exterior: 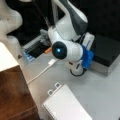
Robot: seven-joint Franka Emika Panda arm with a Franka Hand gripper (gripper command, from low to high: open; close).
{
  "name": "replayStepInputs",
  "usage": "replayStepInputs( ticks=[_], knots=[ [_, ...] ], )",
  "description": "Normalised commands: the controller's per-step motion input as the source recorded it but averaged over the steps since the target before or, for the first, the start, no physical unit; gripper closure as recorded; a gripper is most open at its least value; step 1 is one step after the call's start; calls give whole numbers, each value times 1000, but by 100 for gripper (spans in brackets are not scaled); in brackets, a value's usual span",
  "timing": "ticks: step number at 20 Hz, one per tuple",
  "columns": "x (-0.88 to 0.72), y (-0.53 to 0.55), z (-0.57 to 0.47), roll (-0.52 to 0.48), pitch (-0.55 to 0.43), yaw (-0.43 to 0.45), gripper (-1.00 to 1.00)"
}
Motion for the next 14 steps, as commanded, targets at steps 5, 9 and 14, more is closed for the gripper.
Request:
replayStepInputs(
  ticks=[5,9,14],
  knots=[
    [498,135,367,-14,-7,105,100],
    [538,201,640,-44,56,155,100],
    [558,208,652,-76,131,197,100]
  ],
)
